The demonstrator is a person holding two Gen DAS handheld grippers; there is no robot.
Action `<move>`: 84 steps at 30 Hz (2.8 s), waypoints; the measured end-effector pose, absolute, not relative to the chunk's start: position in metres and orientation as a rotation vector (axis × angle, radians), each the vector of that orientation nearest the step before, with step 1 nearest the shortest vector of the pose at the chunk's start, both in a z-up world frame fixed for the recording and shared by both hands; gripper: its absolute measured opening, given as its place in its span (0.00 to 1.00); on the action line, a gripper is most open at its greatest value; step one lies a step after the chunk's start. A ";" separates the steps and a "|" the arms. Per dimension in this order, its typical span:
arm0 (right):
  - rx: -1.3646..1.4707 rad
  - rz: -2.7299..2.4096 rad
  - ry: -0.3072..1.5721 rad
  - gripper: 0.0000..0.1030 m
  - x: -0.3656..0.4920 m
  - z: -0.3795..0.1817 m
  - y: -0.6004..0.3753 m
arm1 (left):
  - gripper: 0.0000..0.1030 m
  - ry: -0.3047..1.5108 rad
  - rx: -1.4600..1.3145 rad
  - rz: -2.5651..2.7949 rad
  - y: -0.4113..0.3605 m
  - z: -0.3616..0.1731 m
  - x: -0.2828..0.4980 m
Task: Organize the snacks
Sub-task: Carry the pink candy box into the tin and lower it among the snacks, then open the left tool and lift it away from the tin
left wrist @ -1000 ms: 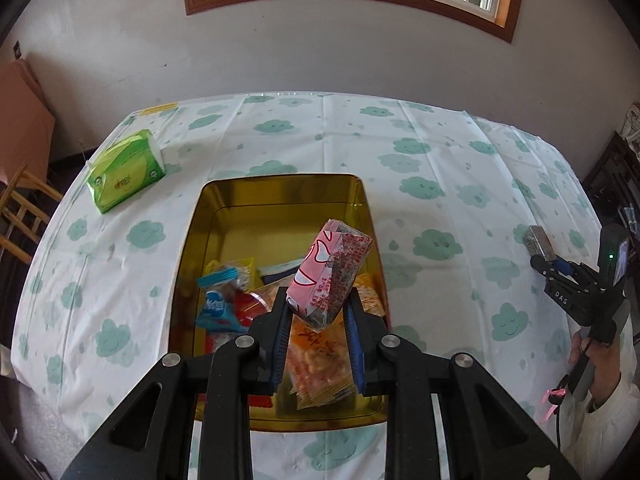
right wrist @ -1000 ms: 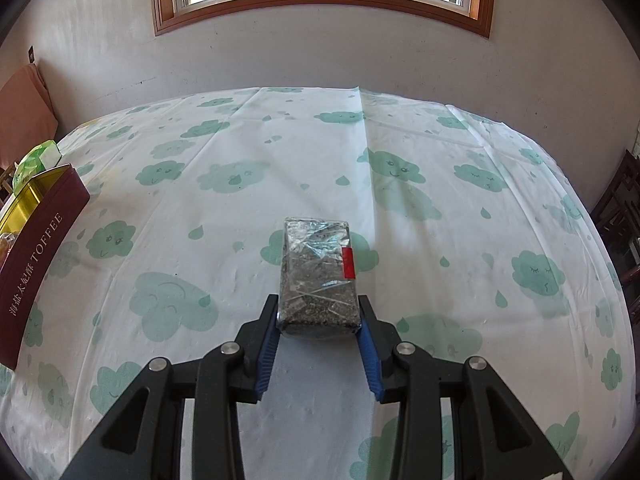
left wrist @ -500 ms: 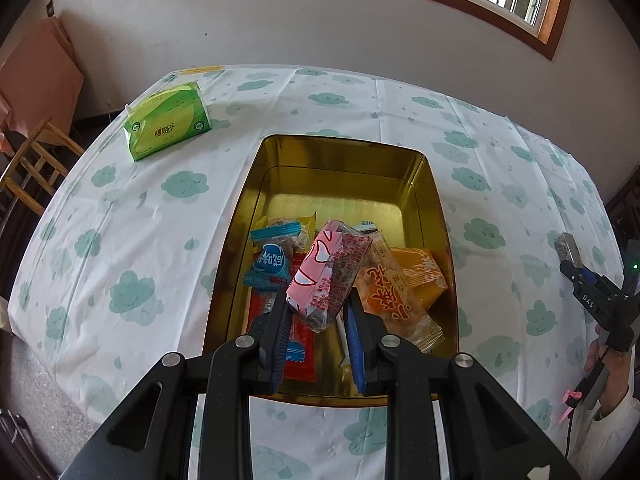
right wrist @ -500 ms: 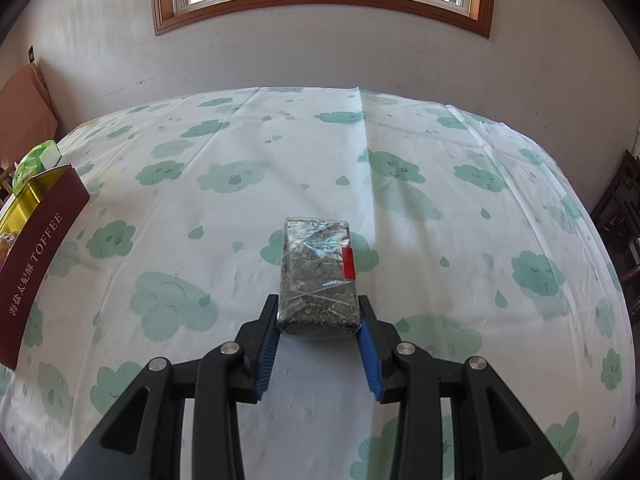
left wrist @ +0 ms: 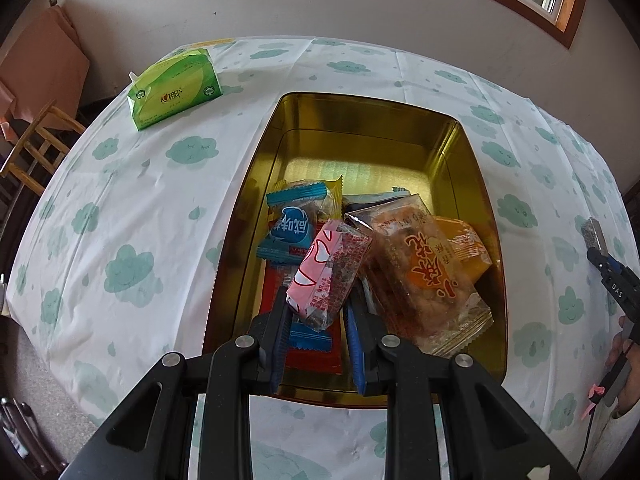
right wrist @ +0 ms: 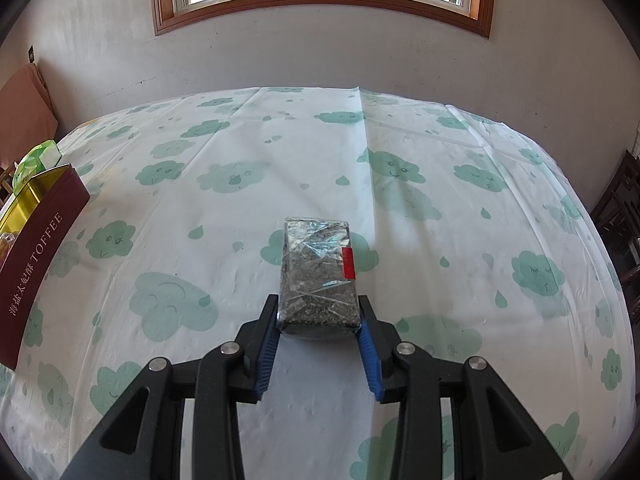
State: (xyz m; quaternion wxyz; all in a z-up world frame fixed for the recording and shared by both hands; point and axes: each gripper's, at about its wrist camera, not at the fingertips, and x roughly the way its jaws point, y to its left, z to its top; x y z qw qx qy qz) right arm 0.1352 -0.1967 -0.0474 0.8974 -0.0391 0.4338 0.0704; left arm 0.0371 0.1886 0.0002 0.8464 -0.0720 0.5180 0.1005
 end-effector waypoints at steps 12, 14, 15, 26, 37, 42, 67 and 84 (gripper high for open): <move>-0.081 0.146 0.899 0.37 0.135 -0.047 -0.197 | 0.22 1.091 -0.062 0.245 0.182 -0.007 0.041; -0.082 0.146 0.899 0.37 0.135 -0.047 -0.197 | 0.22 1.091 -0.062 0.245 0.181 -0.007 0.042; -0.082 0.146 0.899 0.37 0.135 -0.047 -0.197 | 0.22 1.091 -0.062 0.244 0.181 -0.007 0.042; -0.082 0.144 0.899 0.37 0.135 -0.047 -0.197 | 0.35 1.090 -0.085 0.241 0.182 -0.005 0.037; -0.080 0.140 0.899 0.37 0.135 -0.047 -0.196 | 0.50 1.031 -0.076 0.232 0.178 0.014 0.027; -0.083 0.132 0.899 0.38 0.137 -0.047 -0.196 | 0.53 1.030 -0.078 0.226 0.176 0.015 0.024; -0.070 0.108 0.904 0.39 0.153 -0.049 -0.191 | 0.60 1.028 -0.103 0.224 0.179 0.017 0.012; -0.081 0.061 0.915 0.35 0.145 -0.047 -0.187 | 0.76 1.000 -0.098 0.251 0.182 0.019 -0.001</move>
